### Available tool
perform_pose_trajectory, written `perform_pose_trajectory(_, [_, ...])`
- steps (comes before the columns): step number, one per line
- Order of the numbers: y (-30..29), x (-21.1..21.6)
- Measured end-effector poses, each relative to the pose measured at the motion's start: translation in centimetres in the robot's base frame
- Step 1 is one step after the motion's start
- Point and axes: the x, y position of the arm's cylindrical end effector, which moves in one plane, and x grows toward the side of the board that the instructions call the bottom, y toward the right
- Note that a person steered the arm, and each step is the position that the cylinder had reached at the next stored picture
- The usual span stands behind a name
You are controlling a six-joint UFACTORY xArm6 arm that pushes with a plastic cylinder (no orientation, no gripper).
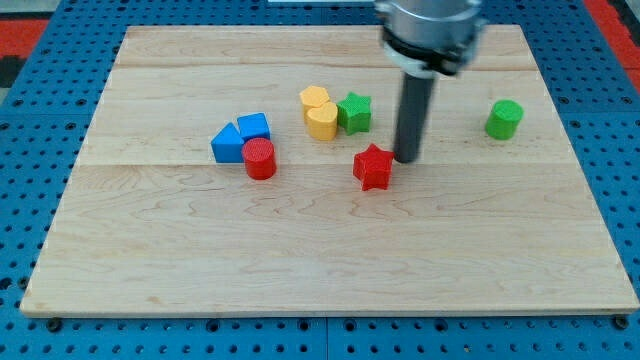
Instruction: Move a group of blocks together
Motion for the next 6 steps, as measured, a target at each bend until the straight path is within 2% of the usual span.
perform_pose_trajectory(1, [-2.0, 2.9])
perform_pose_trajectory(2, [-6.4, -1.7])
perform_pose_trajectory(3, [-11.2, -4.1])
perform_pose_trajectory(4, [-2.1, -1.3])
perform_pose_trajectory(5, [12.9, 1.1])
perform_pose_trajectory(6, [18.2, -2.7])
